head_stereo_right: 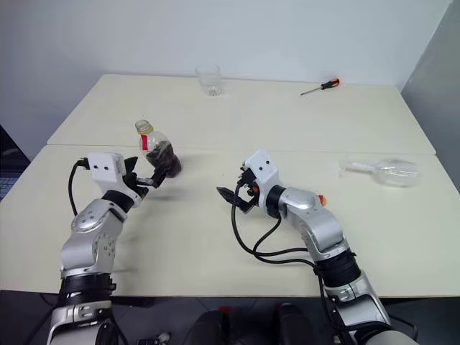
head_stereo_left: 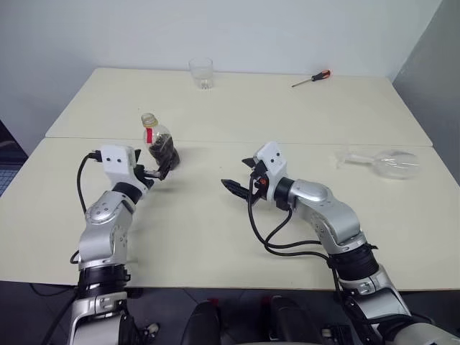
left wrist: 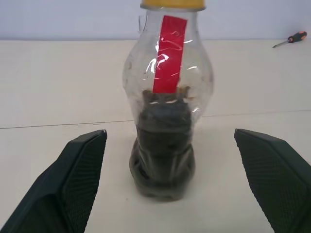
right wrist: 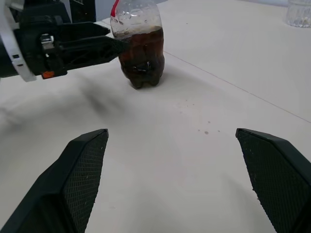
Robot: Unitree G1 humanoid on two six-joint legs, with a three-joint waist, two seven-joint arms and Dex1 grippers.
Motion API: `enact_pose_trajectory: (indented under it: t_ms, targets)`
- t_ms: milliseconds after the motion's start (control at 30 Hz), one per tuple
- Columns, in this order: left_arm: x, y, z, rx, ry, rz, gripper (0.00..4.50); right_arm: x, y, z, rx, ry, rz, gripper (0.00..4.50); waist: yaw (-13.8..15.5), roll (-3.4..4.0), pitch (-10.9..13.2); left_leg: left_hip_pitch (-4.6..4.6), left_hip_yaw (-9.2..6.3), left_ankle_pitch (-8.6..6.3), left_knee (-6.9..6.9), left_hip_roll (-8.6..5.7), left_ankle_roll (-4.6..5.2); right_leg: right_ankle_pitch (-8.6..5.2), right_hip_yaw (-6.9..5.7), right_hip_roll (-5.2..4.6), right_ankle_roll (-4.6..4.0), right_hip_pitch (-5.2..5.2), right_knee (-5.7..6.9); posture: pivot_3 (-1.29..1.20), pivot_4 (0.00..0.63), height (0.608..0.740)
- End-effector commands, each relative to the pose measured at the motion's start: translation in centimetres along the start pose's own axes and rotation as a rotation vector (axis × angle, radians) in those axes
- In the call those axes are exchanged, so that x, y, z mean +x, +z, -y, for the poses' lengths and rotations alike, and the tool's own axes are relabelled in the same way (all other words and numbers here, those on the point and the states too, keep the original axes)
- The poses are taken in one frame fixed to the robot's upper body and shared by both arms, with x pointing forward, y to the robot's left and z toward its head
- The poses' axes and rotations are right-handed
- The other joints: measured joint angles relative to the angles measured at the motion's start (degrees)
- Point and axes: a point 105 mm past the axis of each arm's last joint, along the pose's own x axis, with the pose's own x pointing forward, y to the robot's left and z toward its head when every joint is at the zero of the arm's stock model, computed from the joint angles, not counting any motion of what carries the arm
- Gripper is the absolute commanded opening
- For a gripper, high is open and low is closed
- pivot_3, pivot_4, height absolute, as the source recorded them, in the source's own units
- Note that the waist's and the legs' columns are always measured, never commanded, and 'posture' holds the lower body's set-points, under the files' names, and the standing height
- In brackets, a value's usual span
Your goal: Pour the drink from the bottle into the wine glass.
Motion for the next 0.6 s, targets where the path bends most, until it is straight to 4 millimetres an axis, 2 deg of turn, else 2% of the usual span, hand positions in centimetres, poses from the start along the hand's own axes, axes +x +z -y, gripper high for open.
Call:
enact_pose_trajectory:
  t_ms: [33,133,300,367,500,600]
  targets:
    - [-1.3,2.3,0.5,-0.001,0.007,0.056,4.48,-0.2,0.8,-0.3,-0.028,0.005,0.037,4.50,0.0,0.00,0.0,0.00,0.00,0.00,0.00,0.00,0.00,0.00,0.00,0.00,0.00,0.00,0.00,0.00,0.150,0.740]
    - [-2.3,2.5,1.5,-0.028,-0.005,0.038,4.48,-0.7,0.4,-0.2,-0.024,-0.007,0.030,4.50,0.1,0.00,0.0,0.00,0.00,0.00,0.00,0.02,0.00,0.00,0.00,0.00,0.00,0.00,-0.01,0.00,0.150,0.740]
    - [-3.8,2.4,4.8,-0.018,-0.172,-0.020,4.48,-2.7,0.1,1.0,-0.029,-0.072,0.011,4.50,0.1,0.00,0.0,0.00,0.00,0.00,0.00,0.01,0.00,0.00,0.02,-0.02,0.01,0.02,-0.01,0.00,0.150,0.740]
    - [-4.5,2.3,6.7,-0.009,-0.295,-0.046,4.48,-4.1,0.0,2.2,-0.019,-0.130,-0.003,4.50,0.1,0.00,0.0,0.00,-0.01,0.00,0.00,0.00,0.00,-0.01,0.01,-0.02,0.01,0.02,-0.02,0.00,0.150,0.740]
    - [-6.0,3.0,11.7,-0.014,-0.615,-0.083,4.48,-8.3,-0.3,5.8,0.038,-0.349,-0.029,4.50,0.3,0.00,0.0,0.01,-0.01,0.00,0.00,-0.04,0.00,-0.01,0.01,-0.01,0.01,0.06,-0.04,0.00,0.150,0.740]
    - [-6.7,3.8,14.4,-0.011,-0.798,-0.089,4.48,-10.9,-0.5,7.9,0.064,-0.485,-0.032,4.50,0.2,0.00,0.0,0.04,0.06,0.00,-0.01,-0.09,0.00,-0.02,0.06,0.04,0.02,0.07,-0.03,0.00,0.150,0.740]
